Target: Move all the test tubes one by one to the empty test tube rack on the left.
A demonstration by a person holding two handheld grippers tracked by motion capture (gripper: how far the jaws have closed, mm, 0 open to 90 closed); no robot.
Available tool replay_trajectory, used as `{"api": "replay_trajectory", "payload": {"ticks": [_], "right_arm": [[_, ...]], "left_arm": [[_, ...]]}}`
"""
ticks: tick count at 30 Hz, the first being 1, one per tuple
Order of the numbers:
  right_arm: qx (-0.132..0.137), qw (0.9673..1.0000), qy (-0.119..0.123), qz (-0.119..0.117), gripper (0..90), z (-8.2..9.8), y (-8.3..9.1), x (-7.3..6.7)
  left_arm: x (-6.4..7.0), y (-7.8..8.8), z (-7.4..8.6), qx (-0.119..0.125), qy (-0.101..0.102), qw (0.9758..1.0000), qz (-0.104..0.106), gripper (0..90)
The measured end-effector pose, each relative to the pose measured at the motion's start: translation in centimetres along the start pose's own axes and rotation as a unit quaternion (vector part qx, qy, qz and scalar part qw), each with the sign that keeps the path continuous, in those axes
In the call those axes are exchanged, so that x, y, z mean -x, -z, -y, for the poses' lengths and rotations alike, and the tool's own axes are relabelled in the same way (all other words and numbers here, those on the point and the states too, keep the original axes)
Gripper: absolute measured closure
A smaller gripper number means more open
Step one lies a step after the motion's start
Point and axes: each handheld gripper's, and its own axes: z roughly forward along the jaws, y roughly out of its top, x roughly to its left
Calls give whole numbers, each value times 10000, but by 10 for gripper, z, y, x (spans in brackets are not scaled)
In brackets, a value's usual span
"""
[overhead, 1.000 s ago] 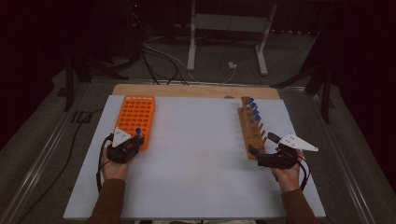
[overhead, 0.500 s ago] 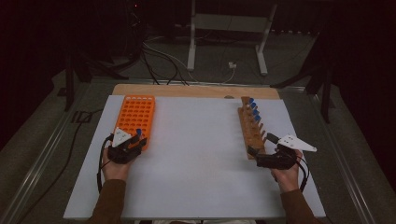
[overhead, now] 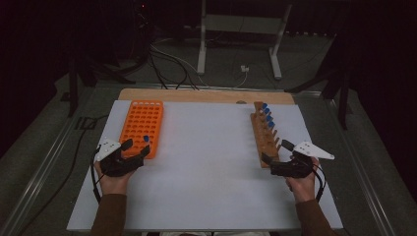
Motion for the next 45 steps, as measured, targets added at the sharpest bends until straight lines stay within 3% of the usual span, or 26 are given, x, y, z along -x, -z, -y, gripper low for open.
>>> {"api": "replay_trajectory", "payload": {"ticks": [4,11,14,19,21,26,32,35,38,41,45], "right_arm": [[-39,10000,-4,39,7,-2,-2,0],[-25,9998,5,182,8,-17,-6,9],[97,9997,-100,204,43,-27,-7,15],[114,9993,69,362,65,-46,-17,19],[156,9992,25,381,82,-52,-22,22],[15,9990,-52,436,106,-55,-37,30],[-332,9986,-138,379,139,-51,-54,43],[-586,9973,-108,424,189,-46,-63,50],[-780,9962,-91,373,298,-40,-70,56],[-822,9953,-145,495,476,-36,-73,59],[-815,9951,-150,546,564,-34,-74,58]], "left_arm": [[1,5,0,-17,-69,9997,-238,7],[3,10,6,20,-46,9996,-275,6],[4,9,8,13,-17,9997,-258,6],[5,6,11,-33,-27,9996,-263,6],[5,7,11,-19,-35,9996,-296,6],[3,8,12,2,-10,9995,-327,6],[3,6,13,-32,13,9995,-318,6],[2,6,14,-37,44,9995,-300,6],[1,5,15,-62,89,9995,-295,6],[1,3,16,-122,128,9995,-276,6],[1,2,16,-121,140,9994,-279,6]]}}
